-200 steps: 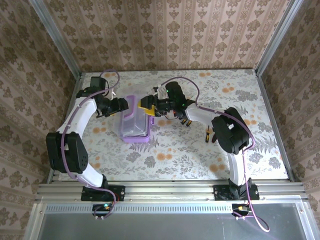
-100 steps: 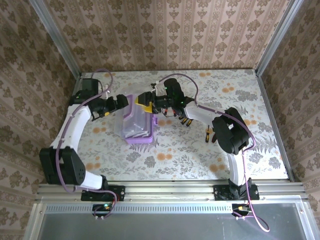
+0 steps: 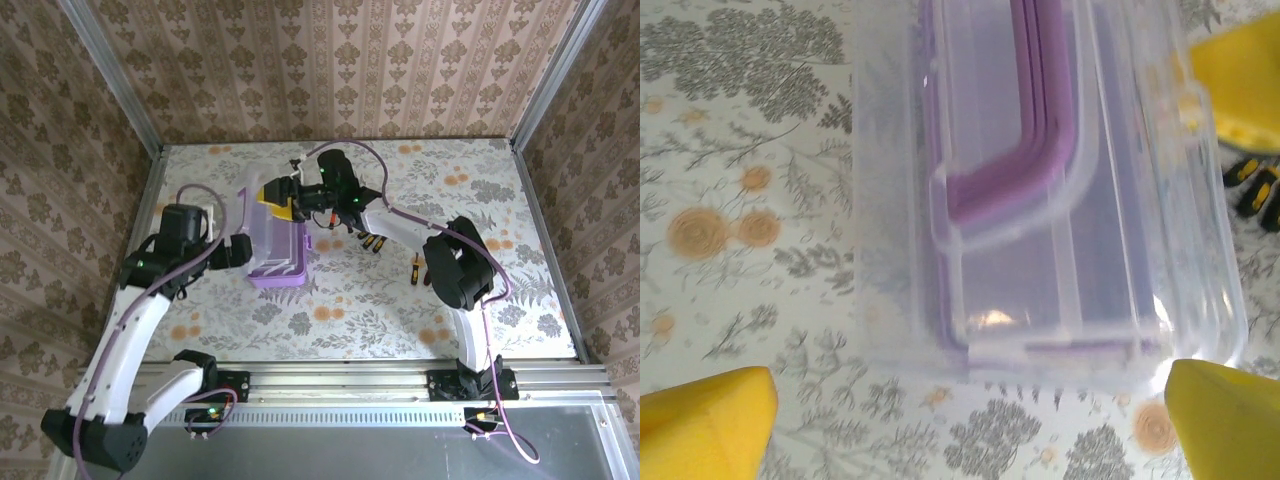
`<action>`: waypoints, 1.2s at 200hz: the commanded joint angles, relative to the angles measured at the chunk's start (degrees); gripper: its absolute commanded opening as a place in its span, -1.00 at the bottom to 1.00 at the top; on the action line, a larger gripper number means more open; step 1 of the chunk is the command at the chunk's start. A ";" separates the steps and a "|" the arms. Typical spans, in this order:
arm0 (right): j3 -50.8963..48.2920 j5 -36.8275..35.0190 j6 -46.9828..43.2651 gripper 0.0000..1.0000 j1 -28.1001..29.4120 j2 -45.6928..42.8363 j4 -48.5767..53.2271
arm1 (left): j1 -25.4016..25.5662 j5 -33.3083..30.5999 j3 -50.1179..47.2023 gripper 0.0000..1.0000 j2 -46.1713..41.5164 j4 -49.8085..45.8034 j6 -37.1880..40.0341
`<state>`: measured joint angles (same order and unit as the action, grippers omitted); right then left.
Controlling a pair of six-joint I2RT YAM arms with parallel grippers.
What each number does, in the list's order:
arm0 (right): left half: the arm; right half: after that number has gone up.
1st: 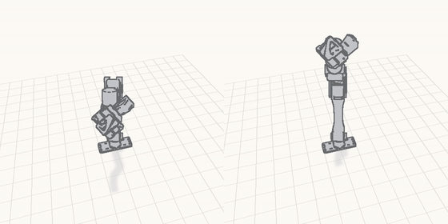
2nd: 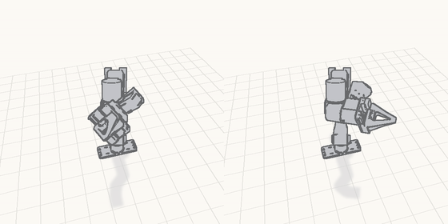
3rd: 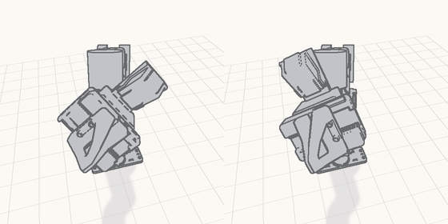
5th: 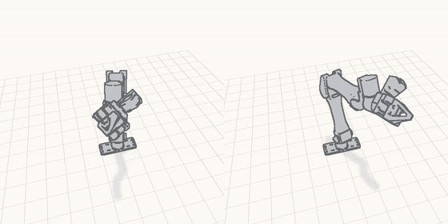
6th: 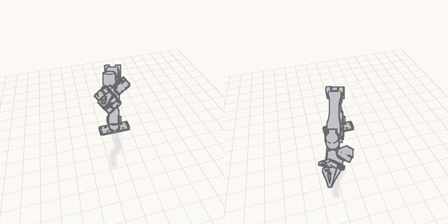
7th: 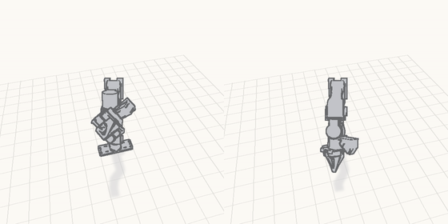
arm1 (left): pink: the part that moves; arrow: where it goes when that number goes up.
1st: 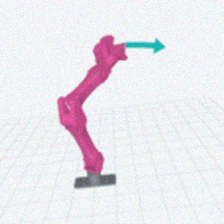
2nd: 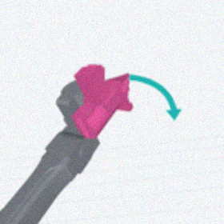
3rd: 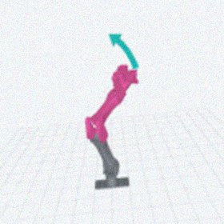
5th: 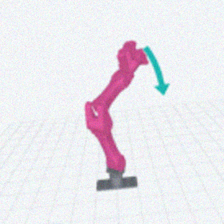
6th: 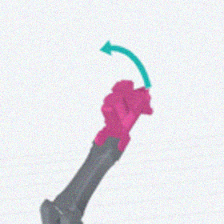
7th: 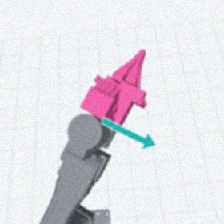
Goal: Pack the tool kit
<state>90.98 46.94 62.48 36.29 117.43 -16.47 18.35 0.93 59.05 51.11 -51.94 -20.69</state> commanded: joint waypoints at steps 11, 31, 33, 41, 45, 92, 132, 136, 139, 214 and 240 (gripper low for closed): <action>5.25 0.43 1.73 0.57 1.38 3.03 -0.97 | 0.97 -10.01 -1.03 1.00 -6.90 -6.71 -4.81; 6.37 0.29 1.97 0.57 2.26 3.74 -0.78 | 0.81 -7.76 -1.34 1.00 -8.39 -6.69 -4.82; 6.44 0.22 1.95 0.57 2.33 3.77 -0.70 | 0.81 -7.38 -1.42 1.00 -8.40 -6.62 -4.67; 7.17 -0.08 1.96 0.58 2.68 4.01 -0.25 | 0.81 -6.08 -1.64 1.00 -8.31 -6.58 -4.24; 7.66 -0.17 1.89 0.57 2.91 4.11 0.11 | 0.87 -6.08 -1.66 1.00 -8.31 -6.83 -4.38; 13.40 -1.33 0.01 0.58 4.70 6.35 5.36 | 0.77 -6.69 -1.49 1.00 -8.51 -7.54 -3.44; 20.99 -1.65 0.00 0.60 6.30 10.75 9.94 | 0.81 -4.97 -2.16 1.00 -8.64 -6.59 -2.84; 21.90 -1.82 -0.11 0.60 6.45 11.28 10.62 | 0.81 -4.97 -2.22 1.00 -8.73 -6.57 -2.78; 22.44 -1.97 -0.23 0.60 6.67 11.71 10.93 | 0.81 -4.97 -2.30 1.00 -8.75 -6.51 -2.71; 26.54 -7.28 -6.25 0.62 7.39 11.60 20.60 | 0.81 -4.75 -4.47 1.00 -9.27 -5.45 -2.94; 28.11 -6.49 -5.30 0.62 7.76 12.13 20.90 | 2.53 -6.87 -5.70 1.00 -7.48 -3.52 -4.79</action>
<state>115.55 41.52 58.65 43.72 130.10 2.28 19.35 -4.03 54.74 42.48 -57.28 -24.05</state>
